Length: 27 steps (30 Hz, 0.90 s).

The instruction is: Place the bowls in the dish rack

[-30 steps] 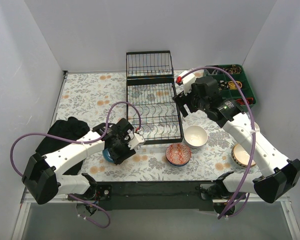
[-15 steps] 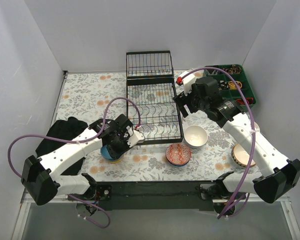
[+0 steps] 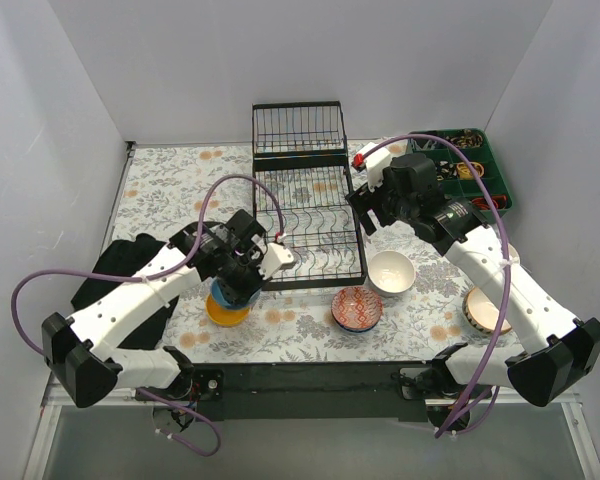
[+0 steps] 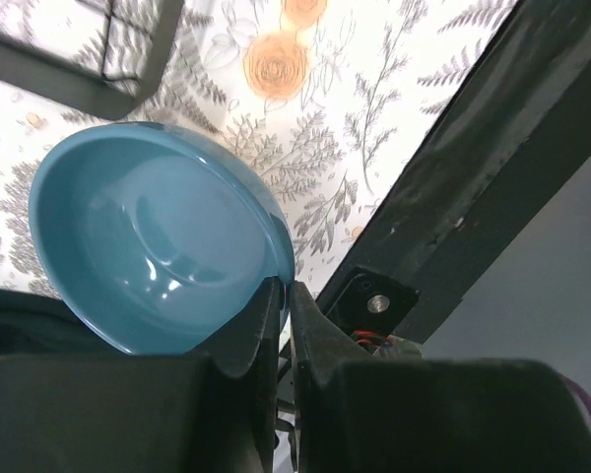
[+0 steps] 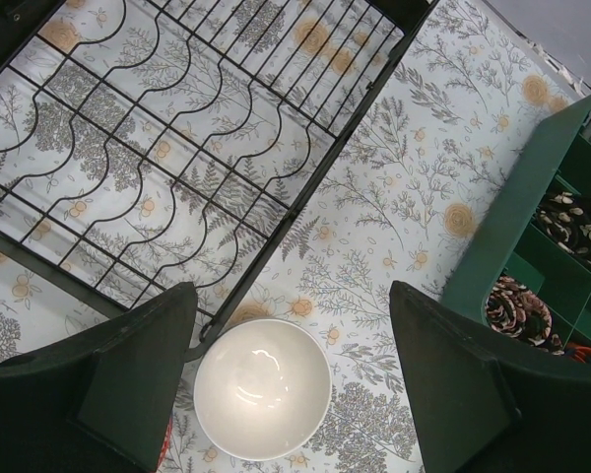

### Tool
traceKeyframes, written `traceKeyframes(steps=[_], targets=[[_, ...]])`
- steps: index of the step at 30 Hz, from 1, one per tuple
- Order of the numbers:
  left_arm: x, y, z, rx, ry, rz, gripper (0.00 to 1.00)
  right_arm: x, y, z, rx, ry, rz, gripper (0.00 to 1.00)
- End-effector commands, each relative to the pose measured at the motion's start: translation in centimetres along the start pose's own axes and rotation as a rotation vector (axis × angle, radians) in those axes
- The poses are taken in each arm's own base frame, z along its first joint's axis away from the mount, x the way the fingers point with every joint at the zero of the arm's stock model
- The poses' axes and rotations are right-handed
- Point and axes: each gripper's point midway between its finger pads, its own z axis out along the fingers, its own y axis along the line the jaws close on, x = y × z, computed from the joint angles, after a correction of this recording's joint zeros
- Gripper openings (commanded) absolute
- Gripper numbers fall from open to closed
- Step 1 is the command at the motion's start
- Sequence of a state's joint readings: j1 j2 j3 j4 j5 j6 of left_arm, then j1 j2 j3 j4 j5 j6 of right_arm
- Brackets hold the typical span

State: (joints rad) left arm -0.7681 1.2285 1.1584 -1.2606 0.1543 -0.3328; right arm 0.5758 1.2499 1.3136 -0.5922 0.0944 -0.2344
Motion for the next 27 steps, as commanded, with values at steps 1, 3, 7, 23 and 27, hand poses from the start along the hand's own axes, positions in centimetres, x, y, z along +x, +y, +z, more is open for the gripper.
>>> traceKeyframes(steps=[1, 3, 7, 23, 27], targets=[[-5.4, -0.2, -3.3, 0.019, -0.163, 0.023, 0.0, -1.5, -1.1, -0.4, 0.039, -0.05, 0.03, 0.87], [-7.6, 0.2, -3.7, 0.023, -0.193, 0.026, 0.0, -1.5, -1.5, -0.5, 0.055, -0.047, 0.062, 0.87], [-13.2, 0.7, -4.9, 0.04, -0.317, 0.038, 0.0, -0.6, -3.6, -0.8, 0.121, -0.018, 0.138, 0.87], [-29.0, 0.7, -4.4, 0.211, -0.965, -0.051, 0.0, 1.5, -11.9, -3.0, 0.357, 0.055, 0.34, 0.99], [-30.8, 2.2, -3.9, 0.286, -1.088, -0.185, 0.0, 2.2, -12.0, -3.3, 0.365, 0.079, 0.299, 0.99]])
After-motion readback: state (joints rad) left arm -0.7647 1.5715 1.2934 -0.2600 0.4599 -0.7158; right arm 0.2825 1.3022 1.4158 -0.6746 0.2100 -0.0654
